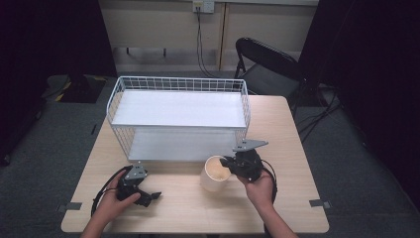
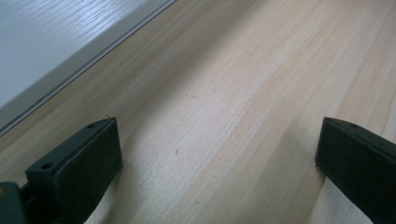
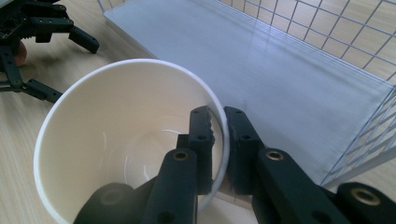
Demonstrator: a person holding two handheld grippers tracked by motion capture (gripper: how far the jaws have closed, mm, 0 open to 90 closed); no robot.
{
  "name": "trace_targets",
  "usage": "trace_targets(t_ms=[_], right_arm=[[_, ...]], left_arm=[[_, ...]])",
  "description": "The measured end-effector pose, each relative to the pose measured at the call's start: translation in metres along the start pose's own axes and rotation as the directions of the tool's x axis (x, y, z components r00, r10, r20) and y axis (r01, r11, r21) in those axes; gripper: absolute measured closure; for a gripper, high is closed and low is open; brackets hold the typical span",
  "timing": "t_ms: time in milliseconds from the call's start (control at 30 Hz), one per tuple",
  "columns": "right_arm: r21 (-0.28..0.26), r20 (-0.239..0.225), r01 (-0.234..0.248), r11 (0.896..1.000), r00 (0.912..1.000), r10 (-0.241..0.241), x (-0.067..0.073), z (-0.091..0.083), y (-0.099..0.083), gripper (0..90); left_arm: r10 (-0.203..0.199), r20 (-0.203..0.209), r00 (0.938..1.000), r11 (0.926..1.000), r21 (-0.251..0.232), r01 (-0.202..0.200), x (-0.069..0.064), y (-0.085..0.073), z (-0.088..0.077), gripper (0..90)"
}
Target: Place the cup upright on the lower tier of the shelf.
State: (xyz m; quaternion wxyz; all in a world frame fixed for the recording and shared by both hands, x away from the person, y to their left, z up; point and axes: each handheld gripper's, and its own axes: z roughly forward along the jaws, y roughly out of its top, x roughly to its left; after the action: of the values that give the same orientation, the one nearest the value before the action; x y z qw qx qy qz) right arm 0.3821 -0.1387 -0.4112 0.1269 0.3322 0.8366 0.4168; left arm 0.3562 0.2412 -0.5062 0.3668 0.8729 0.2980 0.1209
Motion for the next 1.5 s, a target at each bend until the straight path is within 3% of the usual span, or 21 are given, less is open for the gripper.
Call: trace_targets(t_ms=[900, 1333, 1500], right_arm=[[-0.017, 0.078, 0.005, 1.0, 0.997, -0.004, 0.01, 0.023, 0.02, 82.8], [-0.032, 0.114, 0.0, 0.999, 0.9935, 0.004, 0.01, 0.034, 0.024, 82.8], [-0.039, 0.149, 0.005, 0.999, 0.9888, 0.001, 0.011, 0.038, 0.026, 82.8]], left_arm=[[0.0, 0.0, 1.0, 1.0, 0.0, 0.0, 0.0, 0.0, 0.0, 0.0], [0.001, 0.0, 1.0, 1.0, 0.001, -0.001, 0.0, 0.0, 0.0, 0.0], [0.002, 0.0, 1.0, 1.0, 0.0, -0.002, 0.0, 0.0, 0.0, 0.0]])
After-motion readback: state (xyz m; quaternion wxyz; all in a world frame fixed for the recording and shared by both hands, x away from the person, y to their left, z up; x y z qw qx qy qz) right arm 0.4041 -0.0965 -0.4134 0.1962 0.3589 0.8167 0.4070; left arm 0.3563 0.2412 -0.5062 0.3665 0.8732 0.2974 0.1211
